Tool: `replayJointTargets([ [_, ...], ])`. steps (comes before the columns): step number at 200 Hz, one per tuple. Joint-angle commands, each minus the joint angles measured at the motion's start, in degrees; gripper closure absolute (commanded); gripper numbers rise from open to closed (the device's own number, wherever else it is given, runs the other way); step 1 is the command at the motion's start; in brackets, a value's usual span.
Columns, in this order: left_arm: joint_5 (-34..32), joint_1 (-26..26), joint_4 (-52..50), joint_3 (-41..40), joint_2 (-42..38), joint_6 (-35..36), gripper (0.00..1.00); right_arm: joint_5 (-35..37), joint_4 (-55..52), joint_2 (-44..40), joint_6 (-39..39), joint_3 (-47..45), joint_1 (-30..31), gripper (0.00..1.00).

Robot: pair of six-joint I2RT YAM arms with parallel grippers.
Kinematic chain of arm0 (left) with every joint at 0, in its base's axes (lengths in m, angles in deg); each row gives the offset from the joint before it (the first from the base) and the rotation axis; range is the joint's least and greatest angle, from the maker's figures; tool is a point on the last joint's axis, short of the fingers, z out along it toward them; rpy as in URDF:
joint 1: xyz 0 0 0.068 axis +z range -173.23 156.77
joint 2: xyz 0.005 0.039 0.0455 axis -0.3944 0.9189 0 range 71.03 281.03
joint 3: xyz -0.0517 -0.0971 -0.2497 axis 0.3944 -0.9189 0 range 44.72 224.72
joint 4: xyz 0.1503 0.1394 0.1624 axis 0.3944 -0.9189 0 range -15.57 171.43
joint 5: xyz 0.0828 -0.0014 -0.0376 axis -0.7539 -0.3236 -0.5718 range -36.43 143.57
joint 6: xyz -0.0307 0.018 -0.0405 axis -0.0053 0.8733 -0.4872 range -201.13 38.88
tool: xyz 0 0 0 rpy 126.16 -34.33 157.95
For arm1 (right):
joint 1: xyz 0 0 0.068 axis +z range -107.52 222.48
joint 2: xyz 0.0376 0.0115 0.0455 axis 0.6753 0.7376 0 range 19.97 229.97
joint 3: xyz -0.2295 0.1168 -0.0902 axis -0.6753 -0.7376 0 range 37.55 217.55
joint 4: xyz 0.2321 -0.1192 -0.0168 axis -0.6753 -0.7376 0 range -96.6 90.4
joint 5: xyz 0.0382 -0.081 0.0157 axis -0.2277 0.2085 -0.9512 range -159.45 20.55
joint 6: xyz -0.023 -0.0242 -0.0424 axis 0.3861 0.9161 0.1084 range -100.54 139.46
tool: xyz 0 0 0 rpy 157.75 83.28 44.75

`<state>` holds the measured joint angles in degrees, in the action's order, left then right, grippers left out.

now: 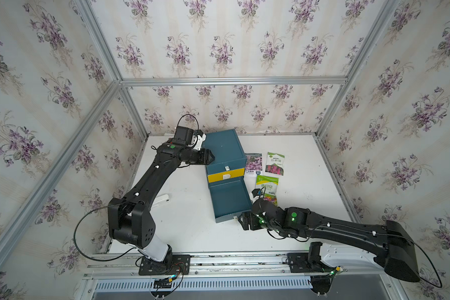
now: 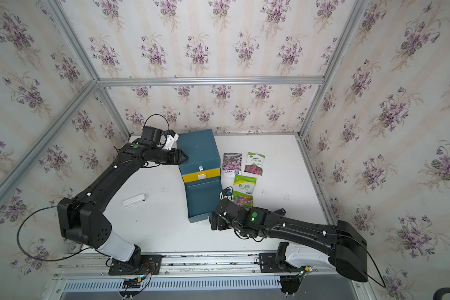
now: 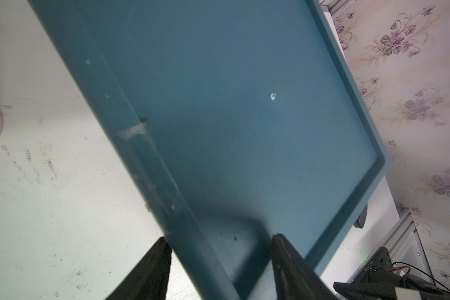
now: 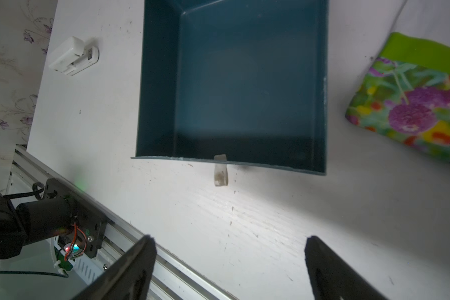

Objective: Take the seed bags out of the drawer
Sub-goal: Close the drawer in the storage box.

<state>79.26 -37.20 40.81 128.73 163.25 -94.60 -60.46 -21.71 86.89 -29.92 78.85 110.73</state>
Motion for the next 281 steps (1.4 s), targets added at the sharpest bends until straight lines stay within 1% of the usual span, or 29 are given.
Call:
replayJointTargets([
  [1, -5.8, -0.1, -11.1, -0.9, 1.0, 2.5, 0.36, 4.8, 4.1, 2.2, -2.2, 0.2, 2.4, 0.07],
  [31, -5.7, -0.1, -11.0, -0.7, 1.2, 2.4, 0.36, 7.1, 8.6, 6.5, -2.4, 0.3, 4.9, 0.07],
  [51, -5.7, 0.0, -11.2, -0.4, 1.2, 2.5, 0.36, 8.5, 10.8, 9.5, -1.7, 0.6, 5.8, 0.10],
  [86, -5.8, 0.0, -11.7, -0.4, 1.3, 2.8, 0.36, 9.8, 15.7, 12.8, -0.2, -0.1, 6.0, 0.17],
  [133, -5.8, 0.0, -11.7, -0.7, 1.3, 2.8, 0.36, 10.1, 19.5, 17.4, 1.5, 0.0, 6.0, 0.20],
  [193, -5.9, -0.1, -11.8, -0.7, 1.4, 2.8, 0.36, 11.9, 21.9, 20.6, 3.1, 0.5, 6.1, 0.28],
  [281, -6.0, 0.0, -12.1, -0.5, 1.5, 3.2, 0.36, 16.3, 25.7, 23.9, 6.1, 2.2, 5.9, 0.30],
])
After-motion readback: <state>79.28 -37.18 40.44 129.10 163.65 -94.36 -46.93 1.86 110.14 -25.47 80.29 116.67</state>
